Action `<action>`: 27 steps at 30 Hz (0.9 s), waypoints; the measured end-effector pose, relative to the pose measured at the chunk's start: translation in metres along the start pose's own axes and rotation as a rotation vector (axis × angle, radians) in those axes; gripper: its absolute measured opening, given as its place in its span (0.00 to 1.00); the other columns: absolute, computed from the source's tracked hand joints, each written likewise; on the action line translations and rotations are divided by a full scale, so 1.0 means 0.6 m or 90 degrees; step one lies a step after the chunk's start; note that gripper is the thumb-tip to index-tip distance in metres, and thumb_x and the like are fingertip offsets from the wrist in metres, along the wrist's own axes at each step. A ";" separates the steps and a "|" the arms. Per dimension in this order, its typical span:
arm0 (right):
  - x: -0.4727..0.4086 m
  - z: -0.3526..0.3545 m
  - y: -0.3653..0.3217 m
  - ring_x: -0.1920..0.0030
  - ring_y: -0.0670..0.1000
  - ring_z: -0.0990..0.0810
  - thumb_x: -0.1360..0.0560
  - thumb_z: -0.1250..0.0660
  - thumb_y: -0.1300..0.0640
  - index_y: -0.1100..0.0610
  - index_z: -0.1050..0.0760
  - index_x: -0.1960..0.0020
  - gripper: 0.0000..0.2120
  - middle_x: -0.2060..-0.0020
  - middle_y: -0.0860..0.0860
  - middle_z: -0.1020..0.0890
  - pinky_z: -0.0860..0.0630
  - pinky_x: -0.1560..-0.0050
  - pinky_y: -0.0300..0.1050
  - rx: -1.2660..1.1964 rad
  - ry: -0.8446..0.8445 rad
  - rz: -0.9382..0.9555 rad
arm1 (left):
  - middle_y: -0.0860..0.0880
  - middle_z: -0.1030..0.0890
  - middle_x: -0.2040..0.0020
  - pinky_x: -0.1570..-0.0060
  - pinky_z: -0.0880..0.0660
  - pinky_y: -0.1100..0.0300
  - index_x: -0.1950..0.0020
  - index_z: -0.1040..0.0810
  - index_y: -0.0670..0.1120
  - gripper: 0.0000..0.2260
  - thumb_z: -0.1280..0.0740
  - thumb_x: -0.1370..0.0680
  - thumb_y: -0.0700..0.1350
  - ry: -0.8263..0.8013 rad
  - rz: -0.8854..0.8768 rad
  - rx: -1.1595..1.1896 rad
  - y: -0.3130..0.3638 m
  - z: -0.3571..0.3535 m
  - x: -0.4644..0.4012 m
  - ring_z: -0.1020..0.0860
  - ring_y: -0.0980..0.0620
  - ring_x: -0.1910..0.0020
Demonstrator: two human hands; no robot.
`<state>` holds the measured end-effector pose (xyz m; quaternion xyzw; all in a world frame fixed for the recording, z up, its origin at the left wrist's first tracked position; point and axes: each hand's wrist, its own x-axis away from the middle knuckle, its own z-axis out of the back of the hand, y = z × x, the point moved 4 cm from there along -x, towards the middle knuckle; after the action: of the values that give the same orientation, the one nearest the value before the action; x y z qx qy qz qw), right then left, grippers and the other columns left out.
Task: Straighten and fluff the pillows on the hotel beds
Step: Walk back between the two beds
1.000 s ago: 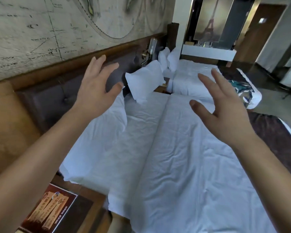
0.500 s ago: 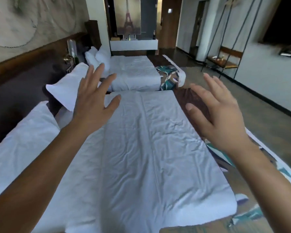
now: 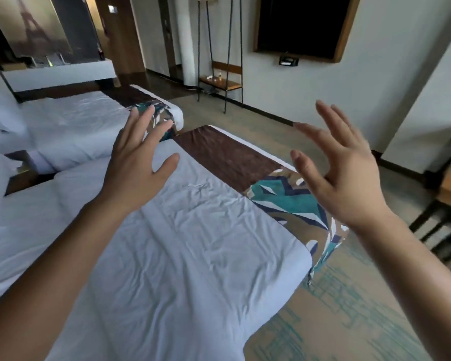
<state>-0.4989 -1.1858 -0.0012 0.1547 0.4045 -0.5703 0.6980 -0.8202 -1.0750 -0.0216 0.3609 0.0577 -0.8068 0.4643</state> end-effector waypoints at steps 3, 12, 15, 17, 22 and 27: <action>0.027 0.035 0.020 0.18 0.56 0.44 0.19 0.40 0.40 0.50 0.29 0.25 0.26 0.19 0.52 0.39 0.40 0.22 0.59 0.107 -0.024 -0.055 | 0.49 0.44 0.16 0.20 0.46 0.47 0.22 0.32 0.50 0.27 0.38 0.20 0.57 -0.024 -0.041 0.061 0.026 -0.038 -0.032 0.51 0.47 0.16; 0.131 0.182 0.124 0.17 0.56 0.53 0.21 0.42 0.34 0.42 0.42 0.19 0.33 0.16 0.50 0.50 0.47 0.20 0.62 0.369 -0.112 -0.307 | 0.51 0.45 0.16 0.21 0.49 0.50 0.21 0.32 0.50 0.27 0.38 0.20 0.56 -0.101 -0.180 0.221 0.217 -0.168 -0.084 0.52 0.50 0.16; 0.158 0.237 0.159 0.17 0.55 0.53 0.21 0.38 0.37 0.42 0.41 0.19 0.32 0.17 0.49 0.49 0.47 0.20 0.62 0.375 -0.079 -0.363 | 0.50 0.44 0.16 0.20 0.47 0.47 0.22 0.31 0.50 0.27 0.38 0.20 0.56 -0.104 -0.211 0.240 0.282 -0.200 -0.108 0.51 0.49 0.16; 0.171 0.267 0.186 0.17 0.55 0.52 0.20 0.39 0.36 0.42 0.40 0.20 0.32 0.17 0.49 0.49 0.47 0.21 0.62 0.389 -0.067 -0.383 | 0.51 0.44 0.16 0.20 0.47 0.46 0.22 0.31 0.51 0.26 0.37 0.19 0.55 -0.111 -0.223 0.255 0.326 -0.222 -0.124 0.51 0.49 0.16; 0.202 0.347 0.265 0.17 0.56 0.52 0.20 0.39 0.37 0.43 0.40 0.19 0.32 0.17 0.50 0.48 0.48 0.21 0.59 0.431 -0.038 -0.418 | 0.52 0.45 0.16 0.20 0.51 0.51 0.22 0.31 0.51 0.24 0.36 0.18 0.54 -0.110 -0.273 0.270 0.455 -0.273 -0.176 0.53 0.51 0.16; 0.211 0.426 0.355 0.17 0.54 0.54 0.20 0.39 0.37 0.42 0.42 0.19 0.32 0.17 0.48 0.50 0.48 0.21 0.59 0.446 -0.025 -0.441 | 0.53 0.47 0.16 0.20 0.52 0.50 0.21 0.32 0.52 0.24 0.35 0.17 0.53 -0.112 -0.297 0.289 0.604 -0.326 -0.228 0.55 0.52 0.16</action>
<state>-0.2006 -1.3797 0.0123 0.2262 0.2028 -0.8733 0.3809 -0.3879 -1.0980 0.0098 0.3611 -0.0827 -0.9117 0.1779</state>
